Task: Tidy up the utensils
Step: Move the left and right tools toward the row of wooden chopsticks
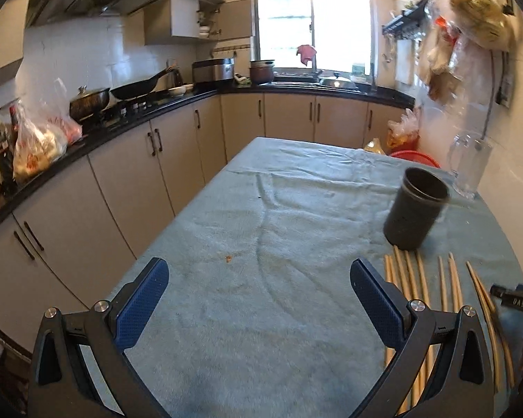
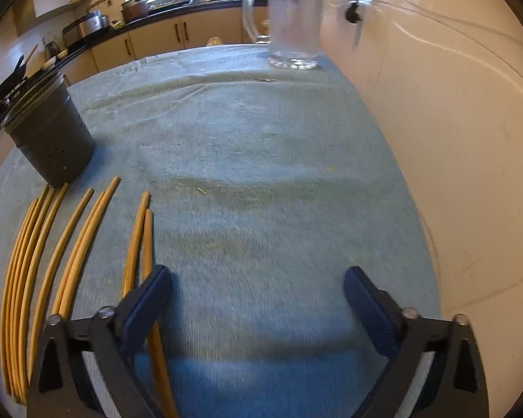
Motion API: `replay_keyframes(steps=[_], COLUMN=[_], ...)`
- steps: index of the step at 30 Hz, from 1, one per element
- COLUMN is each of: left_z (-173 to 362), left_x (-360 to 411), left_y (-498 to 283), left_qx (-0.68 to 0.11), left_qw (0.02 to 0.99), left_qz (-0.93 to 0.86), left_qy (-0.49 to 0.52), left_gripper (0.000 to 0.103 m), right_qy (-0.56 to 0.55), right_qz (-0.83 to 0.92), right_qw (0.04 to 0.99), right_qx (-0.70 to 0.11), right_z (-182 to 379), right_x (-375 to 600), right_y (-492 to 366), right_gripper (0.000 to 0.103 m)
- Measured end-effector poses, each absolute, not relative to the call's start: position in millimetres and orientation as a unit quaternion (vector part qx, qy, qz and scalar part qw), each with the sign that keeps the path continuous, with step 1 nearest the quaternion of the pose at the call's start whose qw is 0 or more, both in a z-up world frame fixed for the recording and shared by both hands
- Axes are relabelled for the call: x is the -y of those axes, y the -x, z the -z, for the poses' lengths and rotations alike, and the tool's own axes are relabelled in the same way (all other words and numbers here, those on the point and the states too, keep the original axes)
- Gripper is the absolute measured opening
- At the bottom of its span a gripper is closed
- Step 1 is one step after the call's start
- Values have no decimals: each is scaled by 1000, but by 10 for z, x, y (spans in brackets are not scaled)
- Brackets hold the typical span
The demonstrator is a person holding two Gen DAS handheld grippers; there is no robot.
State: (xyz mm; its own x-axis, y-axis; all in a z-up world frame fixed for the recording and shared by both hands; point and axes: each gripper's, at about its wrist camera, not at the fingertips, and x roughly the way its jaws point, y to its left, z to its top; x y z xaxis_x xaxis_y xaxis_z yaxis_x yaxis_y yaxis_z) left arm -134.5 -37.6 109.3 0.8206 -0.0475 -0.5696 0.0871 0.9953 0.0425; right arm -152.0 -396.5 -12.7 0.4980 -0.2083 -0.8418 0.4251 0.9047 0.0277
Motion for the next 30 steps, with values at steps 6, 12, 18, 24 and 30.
replay_keyframes(steps=[6,12,18,24,30], left_z=[-1166,-1242,-1288,-1303,-1286], left_x=[498,540,492,453,420], left_y=[1608,1789,1932,2040,2070], left_qx=[-276,-269,-264,-262,-269], left_qw=[958,959,961,961,959], left_qz=[48,60,64,71,76], left_qy=[-57,-61,-60,-56,-50], left_gripper=[103,103,103,103,103], right_qy=[-140,-146,-125,-123,-131], right_qz=[213,212,215,210,197], right_qw=[884,911,928,935,938], right_qx=[-392,-321,-278,-258,-253], right_z=[-283,-652,-845,-987,-1028], right_x=[3881,3582,3287,3164,3082], right_y=[2030,2459,2748,2933,3016], right_gripper=[94,95,95,95,95])
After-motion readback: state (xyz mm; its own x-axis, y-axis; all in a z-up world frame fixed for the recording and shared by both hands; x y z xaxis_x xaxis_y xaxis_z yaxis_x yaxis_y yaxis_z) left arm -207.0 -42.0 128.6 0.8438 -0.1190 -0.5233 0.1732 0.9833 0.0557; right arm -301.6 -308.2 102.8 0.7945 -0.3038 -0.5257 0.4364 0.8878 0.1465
